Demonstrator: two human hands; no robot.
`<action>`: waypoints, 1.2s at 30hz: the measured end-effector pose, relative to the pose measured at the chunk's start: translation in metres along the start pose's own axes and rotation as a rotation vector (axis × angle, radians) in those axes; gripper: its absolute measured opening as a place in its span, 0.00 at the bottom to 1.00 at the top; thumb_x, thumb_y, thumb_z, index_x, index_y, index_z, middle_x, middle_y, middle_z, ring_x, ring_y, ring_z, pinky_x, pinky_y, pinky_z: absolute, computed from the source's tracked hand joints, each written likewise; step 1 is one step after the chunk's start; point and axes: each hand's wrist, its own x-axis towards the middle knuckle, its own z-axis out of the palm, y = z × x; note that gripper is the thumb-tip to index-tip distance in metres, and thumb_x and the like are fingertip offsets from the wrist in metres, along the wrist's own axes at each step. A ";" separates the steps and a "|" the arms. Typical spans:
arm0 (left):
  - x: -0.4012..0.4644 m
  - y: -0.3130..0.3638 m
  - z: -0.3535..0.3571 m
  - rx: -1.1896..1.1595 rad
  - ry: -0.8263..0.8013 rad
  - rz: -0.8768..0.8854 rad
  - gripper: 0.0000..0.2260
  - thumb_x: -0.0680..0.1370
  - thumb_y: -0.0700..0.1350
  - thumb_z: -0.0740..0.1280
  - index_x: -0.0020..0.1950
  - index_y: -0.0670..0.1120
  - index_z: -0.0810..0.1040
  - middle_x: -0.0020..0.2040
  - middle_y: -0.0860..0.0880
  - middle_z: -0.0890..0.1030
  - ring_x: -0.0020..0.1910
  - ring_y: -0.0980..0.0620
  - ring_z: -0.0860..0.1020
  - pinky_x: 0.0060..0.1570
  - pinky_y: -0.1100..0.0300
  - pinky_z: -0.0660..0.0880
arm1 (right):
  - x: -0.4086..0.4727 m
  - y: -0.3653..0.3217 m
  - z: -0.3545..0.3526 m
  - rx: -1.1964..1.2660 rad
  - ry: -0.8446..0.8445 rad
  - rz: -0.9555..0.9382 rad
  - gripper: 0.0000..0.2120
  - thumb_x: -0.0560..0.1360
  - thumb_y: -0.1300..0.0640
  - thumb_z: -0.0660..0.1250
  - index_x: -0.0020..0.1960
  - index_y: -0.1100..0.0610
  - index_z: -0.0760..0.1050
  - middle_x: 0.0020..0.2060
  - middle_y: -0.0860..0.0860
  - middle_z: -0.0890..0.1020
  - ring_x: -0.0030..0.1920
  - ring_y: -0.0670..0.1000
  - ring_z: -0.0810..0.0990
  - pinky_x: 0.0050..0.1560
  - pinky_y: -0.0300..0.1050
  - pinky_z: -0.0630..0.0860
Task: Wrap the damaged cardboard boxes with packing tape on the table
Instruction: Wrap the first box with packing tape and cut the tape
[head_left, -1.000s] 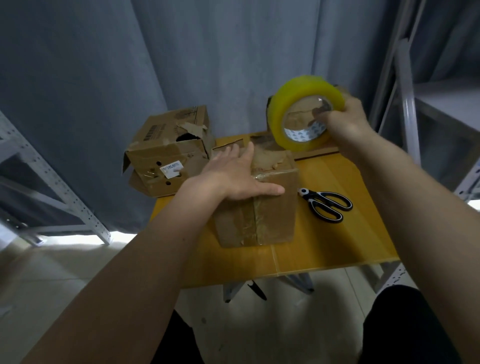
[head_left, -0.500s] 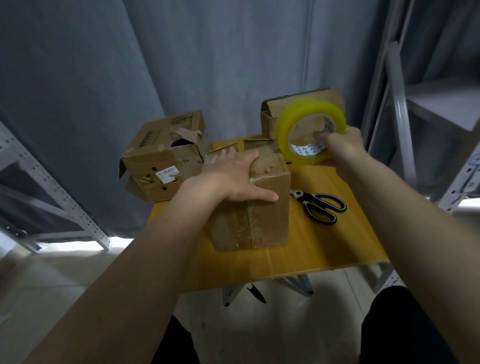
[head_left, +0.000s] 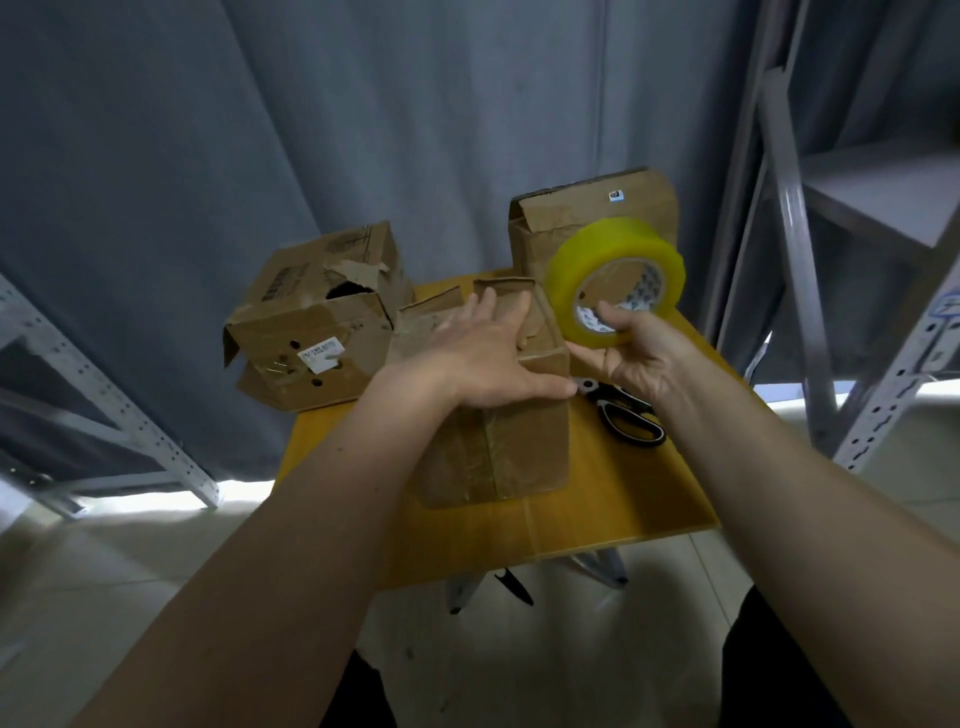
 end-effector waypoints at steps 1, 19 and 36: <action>0.000 0.000 0.000 -0.003 0.001 -0.004 0.51 0.68 0.74 0.63 0.79 0.56 0.39 0.80 0.46 0.40 0.79 0.44 0.41 0.75 0.46 0.44 | 0.001 0.002 -0.001 0.015 -0.005 0.011 0.08 0.79 0.65 0.62 0.57 0.63 0.72 0.58 0.63 0.79 0.52 0.63 0.82 0.43 0.64 0.79; 0.020 0.007 -0.033 -0.025 -0.060 0.058 0.64 0.55 0.74 0.70 0.80 0.52 0.40 0.80 0.48 0.39 0.78 0.47 0.39 0.75 0.46 0.42 | 0.006 0.016 -0.010 0.052 0.060 0.124 0.18 0.79 0.65 0.62 0.68 0.66 0.67 0.62 0.67 0.76 0.60 0.65 0.78 0.53 0.65 0.78; 0.028 0.004 -0.027 -0.110 0.001 0.094 0.50 0.60 0.66 0.77 0.75 0.56 0.58 0.62 0.49 0.61 0.68 0.45 0.62 0.59 0.55 0.63 | 0.005 0.020 -0.008 -0.043 0.155 0.096 0.20 0.77 0.63 0.66 0.68 0.62 0.71 0.61 0.61 0.79 0.61 0.59 0.79 0.64 0.56 0.74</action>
